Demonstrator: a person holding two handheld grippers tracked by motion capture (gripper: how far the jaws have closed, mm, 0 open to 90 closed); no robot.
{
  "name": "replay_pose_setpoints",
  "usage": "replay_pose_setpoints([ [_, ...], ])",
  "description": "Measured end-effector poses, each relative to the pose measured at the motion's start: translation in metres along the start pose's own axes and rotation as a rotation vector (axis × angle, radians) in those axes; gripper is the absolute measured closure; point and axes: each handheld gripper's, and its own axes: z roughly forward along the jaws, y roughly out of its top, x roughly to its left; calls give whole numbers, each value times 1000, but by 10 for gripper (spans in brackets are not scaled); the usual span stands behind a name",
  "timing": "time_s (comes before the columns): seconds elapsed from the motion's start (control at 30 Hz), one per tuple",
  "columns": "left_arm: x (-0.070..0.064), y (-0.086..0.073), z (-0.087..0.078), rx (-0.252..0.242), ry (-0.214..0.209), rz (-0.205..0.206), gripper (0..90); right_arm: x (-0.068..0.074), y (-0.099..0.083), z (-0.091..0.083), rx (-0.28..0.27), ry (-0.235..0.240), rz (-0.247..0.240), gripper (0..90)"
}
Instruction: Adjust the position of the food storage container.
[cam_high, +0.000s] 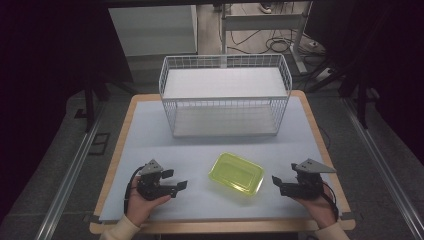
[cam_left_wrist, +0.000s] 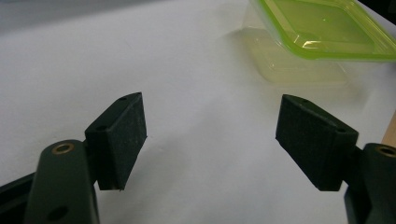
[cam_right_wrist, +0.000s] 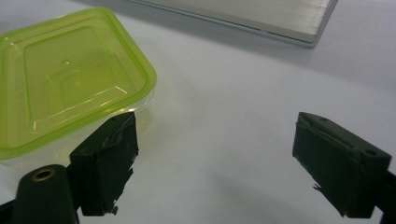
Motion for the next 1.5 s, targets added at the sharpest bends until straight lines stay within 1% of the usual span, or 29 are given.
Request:
replay_pose_setpoints([
  [0.07, 0, 1, 1, 8, 0, 4, 240, -2, 0, 0, 0, 9, 0, 156],
  [0.23, 0, 1, 2, 12, -2, 2, 239, -4, -3, -2, 7, 19, 6, 173],
  [0.4, -2, -1, -1, 4, -3, 9, 239, 1, -2, -5, 19, 12, -16, 193],
  [0.57, -1, -1, -5, -8, -7, 3, 240, 4, -1, -8, 22, 28, 0, 226],
  [0.7, -1, -1, -2, 4, -13, 11, 240, 4, -2, -6, 35, 39, 5, 241],
  [0.77, -2, -1, -1, 8, -16, 12, 239, 2, -1, -3, 40, 46, 3, 252],
  [0.93, -1, -1, -3, 5, -8, 8, 240, -1, 0, 1, 47, 61, 12, 268],
  [1.1, -4, 0, -3, 0, -8, 20, 240, 5, 2, -6, 38, 62, 12, 293],
  [1.2, -5, 0, -1, 10, -12, 26, 240, 9, 6, -12, 22, 84, 0, 327],
  [1.23, -5, 0, -1, 10, -12, 26, 239, 9, 6, -12, 22, 84, 0, 327],
  [1.27, -5, 1, 0, 11, -13, 22, 238, 10, 8, -11, 16, 96, -4, 361],
  [1.3, -5, 1, 0, 11, -13, 22, 238, 10, 8, -11, 16, 96, -4, 361],
  [1.33, -4, 1, 0, 12, -14, 22, 238, 12, 9, -10, -1, 104, -7, 386],
  [1.37, -4, 1, 0, 12, -14, 22, 238, 12, 9, -10, -1, 104, -7, 386],
  [1.4, -4, 0, 0, 13, -14, 23, 238, 16, 12, -10, -8, 117, -12, 408],
  [1.43, -4, 0, 0, 12, -13, 23, 238, 16, 12, -10, -8, 117, -12, 408],
  [1.47, -4, 0, 0, 13, -13, 23, 238, 21, 16, -10, -12, 133, -27, 444],
  [1.5, -4, -1, 0, 16, -12, 19, 238, 21, 16, -10, -12, 133, -27, 444],
])
